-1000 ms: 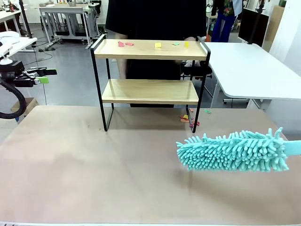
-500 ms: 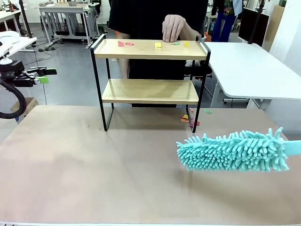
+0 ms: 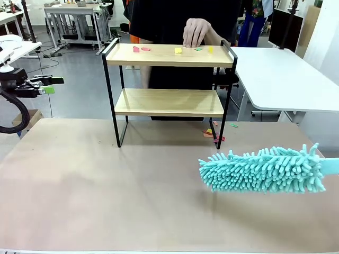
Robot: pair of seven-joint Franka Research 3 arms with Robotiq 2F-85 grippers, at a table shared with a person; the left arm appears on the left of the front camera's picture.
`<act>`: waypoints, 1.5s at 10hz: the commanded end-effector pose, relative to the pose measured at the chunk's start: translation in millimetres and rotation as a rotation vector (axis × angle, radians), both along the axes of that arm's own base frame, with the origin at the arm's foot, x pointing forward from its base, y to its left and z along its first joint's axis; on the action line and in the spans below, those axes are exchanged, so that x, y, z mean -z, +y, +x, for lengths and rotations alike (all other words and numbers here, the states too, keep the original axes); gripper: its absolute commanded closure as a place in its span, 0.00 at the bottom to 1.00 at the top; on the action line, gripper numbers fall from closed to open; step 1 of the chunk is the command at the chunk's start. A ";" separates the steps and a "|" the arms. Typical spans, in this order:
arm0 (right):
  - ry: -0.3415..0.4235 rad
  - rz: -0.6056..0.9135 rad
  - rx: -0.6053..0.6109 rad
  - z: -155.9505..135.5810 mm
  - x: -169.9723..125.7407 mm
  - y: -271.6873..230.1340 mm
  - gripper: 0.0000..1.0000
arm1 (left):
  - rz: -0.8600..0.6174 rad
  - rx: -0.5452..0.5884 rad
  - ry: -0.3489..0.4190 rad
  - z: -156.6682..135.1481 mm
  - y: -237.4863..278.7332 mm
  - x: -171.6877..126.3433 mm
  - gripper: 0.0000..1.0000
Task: Clean the shelf.
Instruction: Clean the specific section of the Shelf indicated by the human with the Duster.
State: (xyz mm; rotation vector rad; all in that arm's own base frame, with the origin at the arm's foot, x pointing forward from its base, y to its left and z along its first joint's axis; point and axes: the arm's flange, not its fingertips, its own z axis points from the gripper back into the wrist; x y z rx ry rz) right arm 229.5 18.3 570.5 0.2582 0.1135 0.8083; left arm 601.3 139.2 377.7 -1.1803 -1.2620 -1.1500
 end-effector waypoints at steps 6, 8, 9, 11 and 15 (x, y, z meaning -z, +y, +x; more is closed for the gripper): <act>-0.003 0.081 -0.048 -1.8 -10.5 24.0 0.87 | 0.008 -0.001 -0.011 -2.5 0.2 -1.2 0.00; -0.029 0.180 -0.064 -6.5 -37.4 64.7 0.87 | 0.008 -0.001 -0.011 -2.5 0.2 -1.2 0.00; -0.023 0.231 -0.068 -14.5 -50.3 85.5 0.87 | 0.008 -0.001 -0.011 -2.5 0.2 -1.2 0.00; -0.096 0.314 -0.018 -32.1 -82.6 134.0 0.87 | 0.008 -0.001 -0.011 -2.5 0.2 -1.2 0.00; -0.230 0.472 0.236 -52.0 -137.9 237.6 0.87 | 0.008 -0.001 -0.011 -2.5 0.2 -1.2 0.00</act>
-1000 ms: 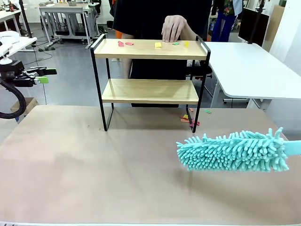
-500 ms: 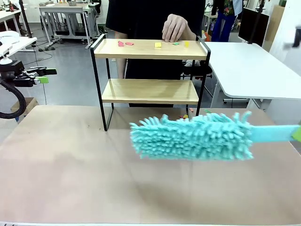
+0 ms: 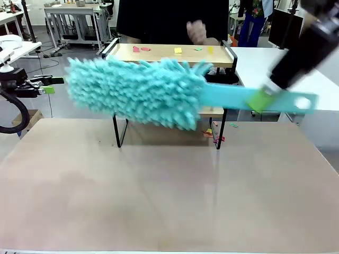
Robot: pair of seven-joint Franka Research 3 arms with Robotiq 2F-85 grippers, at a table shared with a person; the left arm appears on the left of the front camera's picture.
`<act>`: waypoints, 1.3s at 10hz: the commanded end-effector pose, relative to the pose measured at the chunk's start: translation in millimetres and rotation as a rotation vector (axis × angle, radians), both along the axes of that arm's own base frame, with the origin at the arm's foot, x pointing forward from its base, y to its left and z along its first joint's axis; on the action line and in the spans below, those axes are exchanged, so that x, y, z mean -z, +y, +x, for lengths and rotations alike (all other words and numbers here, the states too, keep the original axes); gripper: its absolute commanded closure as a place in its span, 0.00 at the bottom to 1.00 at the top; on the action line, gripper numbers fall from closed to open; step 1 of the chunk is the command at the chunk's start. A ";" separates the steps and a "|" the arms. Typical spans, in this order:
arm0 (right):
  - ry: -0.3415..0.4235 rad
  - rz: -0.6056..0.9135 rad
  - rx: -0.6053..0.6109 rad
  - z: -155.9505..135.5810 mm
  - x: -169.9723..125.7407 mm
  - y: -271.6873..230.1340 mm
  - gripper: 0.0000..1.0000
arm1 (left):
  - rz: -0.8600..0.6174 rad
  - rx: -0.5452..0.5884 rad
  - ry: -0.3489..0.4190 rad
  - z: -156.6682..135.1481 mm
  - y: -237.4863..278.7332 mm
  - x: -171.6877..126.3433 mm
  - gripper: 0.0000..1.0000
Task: Clean the shelf.
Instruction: Clean the specific section of the Shelf indicated by the human with the Duster.
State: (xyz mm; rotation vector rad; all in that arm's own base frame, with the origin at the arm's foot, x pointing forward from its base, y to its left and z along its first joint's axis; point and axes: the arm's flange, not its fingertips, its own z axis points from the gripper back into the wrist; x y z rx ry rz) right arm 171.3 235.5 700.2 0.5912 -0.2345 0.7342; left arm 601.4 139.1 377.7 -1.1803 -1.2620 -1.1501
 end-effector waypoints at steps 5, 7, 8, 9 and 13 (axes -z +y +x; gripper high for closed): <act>-0.061 0.081 0.482 64.8 -44.5 109.5 0.87 | 0.008 -0.001 -0.011 -2.5 0.3 -1.2 0.00; -0.126 0.066 0.606 94.4 -48.6 128.3 0.87 | 0.008 -0.001 -0.011 -2.5 0.3 -1.2 0.00; -0.133 0.137 0.606 101.7 -51.9 130.6 0.87 | 0.008 -0.001 -0.011 -2.5 0.3 -1.2 0.00; -0.101 0.093 0.524 85.6 -37.0 114.5 0.87 | 0.008 -0.001 -0.011 -2.5 0.3 -1.2 0.00; -0.101 0.093 0.524 85.6 -37.0 114.5 0.87 | 0.008 -0.001 -0.011 -2.5 0.3 -1.2 0.00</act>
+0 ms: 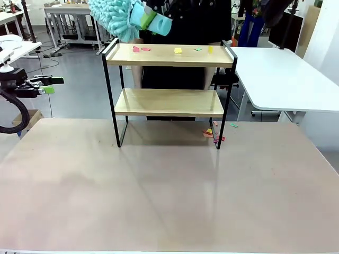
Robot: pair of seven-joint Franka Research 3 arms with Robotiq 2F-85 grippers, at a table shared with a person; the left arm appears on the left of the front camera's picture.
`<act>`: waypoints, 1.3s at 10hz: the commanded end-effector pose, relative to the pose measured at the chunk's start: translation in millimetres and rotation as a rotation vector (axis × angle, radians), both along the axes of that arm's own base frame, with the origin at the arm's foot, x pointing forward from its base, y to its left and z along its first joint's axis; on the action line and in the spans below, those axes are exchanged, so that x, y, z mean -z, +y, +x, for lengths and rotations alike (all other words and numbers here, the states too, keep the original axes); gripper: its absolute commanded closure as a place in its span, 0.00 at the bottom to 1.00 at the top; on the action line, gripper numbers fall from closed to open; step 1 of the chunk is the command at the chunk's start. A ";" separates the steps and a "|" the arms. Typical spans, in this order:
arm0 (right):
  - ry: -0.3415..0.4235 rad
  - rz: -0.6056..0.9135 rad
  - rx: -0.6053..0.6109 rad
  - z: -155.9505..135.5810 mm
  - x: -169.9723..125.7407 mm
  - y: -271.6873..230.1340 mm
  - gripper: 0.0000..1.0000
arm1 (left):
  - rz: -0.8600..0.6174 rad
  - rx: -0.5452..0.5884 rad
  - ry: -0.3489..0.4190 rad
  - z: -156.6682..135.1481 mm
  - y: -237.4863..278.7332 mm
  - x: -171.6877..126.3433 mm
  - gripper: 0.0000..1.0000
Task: Clean the shelf.
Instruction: Clean the specific section of the Shelf indicated by the human with the Duster.
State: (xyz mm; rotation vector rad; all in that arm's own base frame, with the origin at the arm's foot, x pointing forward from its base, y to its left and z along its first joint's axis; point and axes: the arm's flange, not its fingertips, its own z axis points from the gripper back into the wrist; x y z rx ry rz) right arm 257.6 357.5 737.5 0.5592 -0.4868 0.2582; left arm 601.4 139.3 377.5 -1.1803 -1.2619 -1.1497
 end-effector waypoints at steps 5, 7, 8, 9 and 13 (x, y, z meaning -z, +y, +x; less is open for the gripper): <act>-0.009 -0.061 0.265 34.3 1.8 59.3 0.87 | 0.008 -0.001 -0.012 -2.6 0.1 -1.4 0.00; -0.031 -0.077 0.321 42.1 5.3 83.7 0.87 | 0.008 -0.001 -0.012 -2.6 0.1 -1.4 0.00; -0.049 -0.088 0.351 47.3 4.3 95.7 0.87 | 0.008 -0.001 -0.012 -2.6 0.1 -1.4 0.00; -0.071 -0.108 0.384 55.6 3.7 109.4 0.87 | 0.008 -0.001 -0.012 -2.6 0.1 -1.4 0.00; -0.054 -0.200 0.386 87.5 5.0 154.7 0.87 | 0.008 -0.001 -0.012 -2.6 0.1 -1.4 0.00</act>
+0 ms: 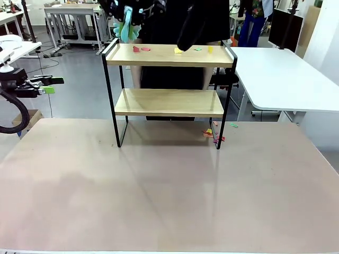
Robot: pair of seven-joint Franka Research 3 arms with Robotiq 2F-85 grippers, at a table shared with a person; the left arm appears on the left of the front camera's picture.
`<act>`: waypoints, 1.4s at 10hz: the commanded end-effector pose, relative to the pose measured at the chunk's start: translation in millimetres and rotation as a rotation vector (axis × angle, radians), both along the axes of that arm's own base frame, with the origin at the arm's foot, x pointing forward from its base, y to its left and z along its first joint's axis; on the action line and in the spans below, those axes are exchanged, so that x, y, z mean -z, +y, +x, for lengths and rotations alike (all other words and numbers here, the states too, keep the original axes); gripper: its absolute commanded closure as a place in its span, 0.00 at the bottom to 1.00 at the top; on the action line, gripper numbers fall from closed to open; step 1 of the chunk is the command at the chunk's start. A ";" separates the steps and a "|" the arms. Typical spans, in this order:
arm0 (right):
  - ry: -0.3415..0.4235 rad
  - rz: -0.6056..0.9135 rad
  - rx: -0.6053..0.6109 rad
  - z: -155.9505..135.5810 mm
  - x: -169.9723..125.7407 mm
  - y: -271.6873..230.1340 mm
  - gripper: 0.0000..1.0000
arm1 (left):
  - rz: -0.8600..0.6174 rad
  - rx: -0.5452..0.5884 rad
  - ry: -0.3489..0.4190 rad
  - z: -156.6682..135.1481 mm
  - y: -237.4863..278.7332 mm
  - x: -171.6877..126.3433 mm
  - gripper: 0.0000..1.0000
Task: Clean the shelf.
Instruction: Clean the specific section of the Shelf indicated by the human with the Duster.
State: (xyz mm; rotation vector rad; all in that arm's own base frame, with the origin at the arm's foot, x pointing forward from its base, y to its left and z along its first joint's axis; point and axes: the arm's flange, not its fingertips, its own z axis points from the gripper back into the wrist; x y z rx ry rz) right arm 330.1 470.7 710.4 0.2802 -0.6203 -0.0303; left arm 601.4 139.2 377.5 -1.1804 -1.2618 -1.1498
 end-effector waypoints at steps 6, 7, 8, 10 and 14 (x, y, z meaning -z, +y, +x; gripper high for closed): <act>0.075 -0.082 0.049 33.3 -8.9 72.0 0.87 | 0.008 -0.001 -0.012 -2.6 0.2 -1.5 0.00; 0.081 -0.094 0.062 34.0 -5.7 72.4 0.87 | 0.008 -0.001 -0.012 -2.6 0.2 -1.5 0.00; 0.086 -0.099 0.071 34.2 -3.0 71.9 0.87 | 0.008 -0.001 -0.012 -2.6 0.2 -1.5 0.00; 0.098 -0.114 0.083 35.3 3.0 70.5 0.87 | 0.008 -0.001 -0.012 -2.6 0.2 -1.5 0.00; 0.156 -0.138 0.044 37.8 18.1 71.4 0.87 | 0.008 -0.001 -0.012 -2.6 0.2 -1.5 0.00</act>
